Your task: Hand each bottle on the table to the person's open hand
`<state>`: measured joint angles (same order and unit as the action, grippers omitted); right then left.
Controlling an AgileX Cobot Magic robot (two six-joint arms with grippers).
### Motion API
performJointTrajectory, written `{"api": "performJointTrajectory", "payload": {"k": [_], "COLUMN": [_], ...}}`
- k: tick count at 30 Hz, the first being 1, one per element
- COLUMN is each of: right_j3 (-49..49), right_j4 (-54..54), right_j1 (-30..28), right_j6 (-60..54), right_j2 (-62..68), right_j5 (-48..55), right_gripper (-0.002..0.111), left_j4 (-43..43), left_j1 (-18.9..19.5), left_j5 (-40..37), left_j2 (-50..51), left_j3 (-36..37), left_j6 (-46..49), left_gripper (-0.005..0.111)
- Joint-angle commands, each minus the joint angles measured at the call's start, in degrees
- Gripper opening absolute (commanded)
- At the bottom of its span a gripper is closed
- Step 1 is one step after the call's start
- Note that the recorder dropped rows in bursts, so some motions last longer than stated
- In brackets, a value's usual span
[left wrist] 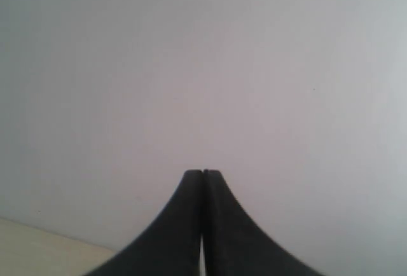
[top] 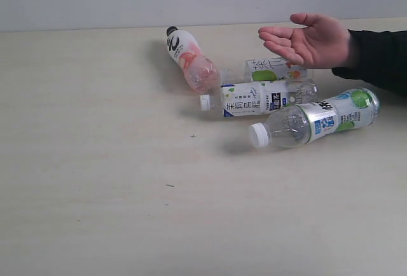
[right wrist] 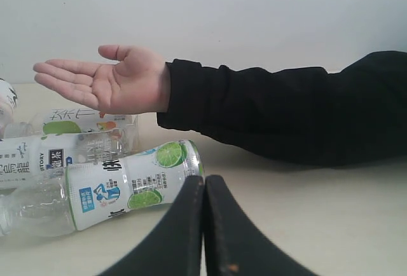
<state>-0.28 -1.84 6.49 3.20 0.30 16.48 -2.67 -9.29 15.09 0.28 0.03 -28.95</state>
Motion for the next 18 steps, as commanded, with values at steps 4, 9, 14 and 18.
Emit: {"api": "performJointTrajectory", "payload": {"k": [4, 9, 14, 18], "right_j3": [0.3, 0.3, 0.3, 0.3], "right_j4": [0.0, 0.0, 0.0, 0.0], "right_j1": [-0.3, -0.3, -0.3, -0.3], "right_j6": [-0.1, -0.1, -0.1, -0.1], "right_j2": [-0.3, -0.3, -0.3, -0.3], "right_j5": [-0.3, -0.3, -0.3, -0.3], "right_gripper": [0.0, 0.0, 0.0, 0.0], "left_j4": [-1.6, -1.6, -1.6, -1.6], "left_j1": [0.2, 0.2, 0.2, 0.2], "left_j5": [-13.7, -25.8, -26.5, -26.5], "left_j2": [-0.3, -0.3, -0.3, -0.3], "left_j3": [0.0, 0.0, 0.0, 0.0], "left_j6": [0.5, 2.0, 5.8, 5.8], "left_gripper": [0.0, 0.0, 0.0, 0.0]}}
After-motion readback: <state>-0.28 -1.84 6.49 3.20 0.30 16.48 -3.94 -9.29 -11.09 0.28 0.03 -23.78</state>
